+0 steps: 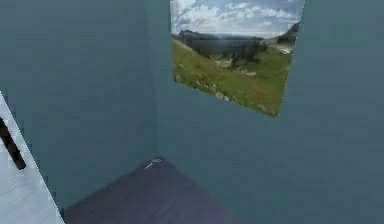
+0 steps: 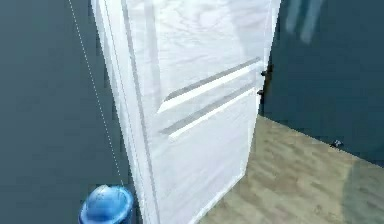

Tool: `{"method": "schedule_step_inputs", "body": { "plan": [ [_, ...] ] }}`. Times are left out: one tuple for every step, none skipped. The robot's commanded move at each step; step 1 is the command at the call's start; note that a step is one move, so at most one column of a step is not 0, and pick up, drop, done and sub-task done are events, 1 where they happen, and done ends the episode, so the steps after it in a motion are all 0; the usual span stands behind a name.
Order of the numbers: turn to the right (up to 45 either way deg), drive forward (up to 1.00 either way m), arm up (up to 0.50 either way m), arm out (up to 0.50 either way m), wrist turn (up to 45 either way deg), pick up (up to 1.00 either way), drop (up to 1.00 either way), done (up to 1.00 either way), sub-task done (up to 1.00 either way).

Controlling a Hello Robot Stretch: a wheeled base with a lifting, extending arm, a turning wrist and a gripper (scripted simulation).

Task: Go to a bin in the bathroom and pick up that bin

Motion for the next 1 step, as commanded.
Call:
{"method": "schedule_step_inputs", "body": {
  "plan": [
    [-27.0, 0.0, 0.0, 0.0, 0.0, 0.0, 0.0, 0.0, 0.0]
  ]
}}
